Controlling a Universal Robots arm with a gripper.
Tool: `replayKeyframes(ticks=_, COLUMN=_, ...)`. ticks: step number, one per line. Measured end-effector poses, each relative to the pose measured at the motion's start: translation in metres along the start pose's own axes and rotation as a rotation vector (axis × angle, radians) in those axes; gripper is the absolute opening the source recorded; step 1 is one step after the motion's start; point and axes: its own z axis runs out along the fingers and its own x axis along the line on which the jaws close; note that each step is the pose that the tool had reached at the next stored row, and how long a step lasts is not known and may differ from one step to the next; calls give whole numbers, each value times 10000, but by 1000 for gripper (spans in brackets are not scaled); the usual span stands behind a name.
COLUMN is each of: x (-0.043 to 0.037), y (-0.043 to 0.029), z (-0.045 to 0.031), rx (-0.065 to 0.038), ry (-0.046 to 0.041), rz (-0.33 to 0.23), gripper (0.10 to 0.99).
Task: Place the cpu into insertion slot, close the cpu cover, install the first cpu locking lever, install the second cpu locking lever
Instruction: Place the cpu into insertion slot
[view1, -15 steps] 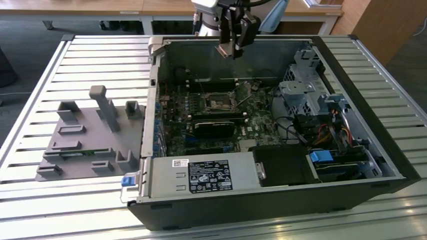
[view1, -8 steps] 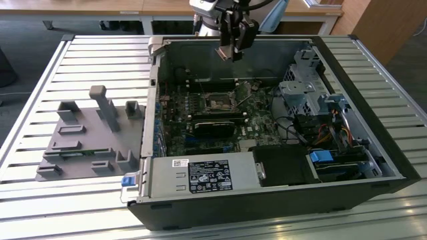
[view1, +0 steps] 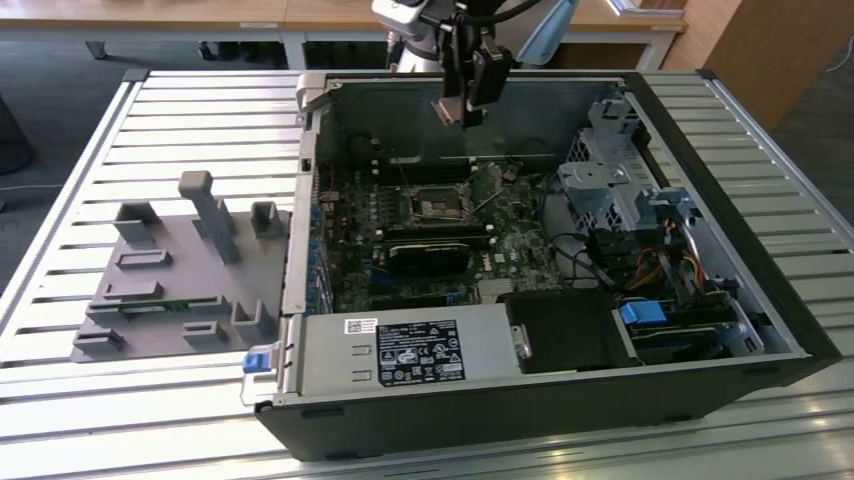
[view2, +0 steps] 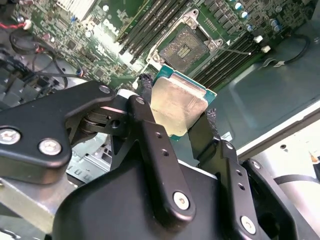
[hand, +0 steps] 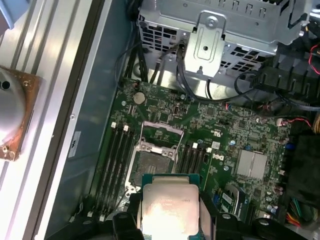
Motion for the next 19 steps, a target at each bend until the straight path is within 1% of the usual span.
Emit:
replayKeyframes(ticks=3, x=3, y=-1, z=19, rx=1, ry=-17, rz=201, gripper=541)
replayKeyframes(ticks=7, x=23, y=1, z=50, rx=8, ry=-18, rz=238, gripper=541)
replayKeyframes(ticks=11, x=68, y=6, z=112, rx=110, ry=-15, rz=260, gripper=541)
replayKeyframes(ticks=14, x=71, y=3, z=159, rx=172, ry=-15, rz=268, gripper=541)
replayKeyframes(ticks=16, x=71, y=1, z=190, rx=184, ry=-16, rz=269, gripper=541)
replayKeyframes(ticks=19, x=71, y=-2, z=235, rx=192, ry=-42, rz=266, gripper=541)
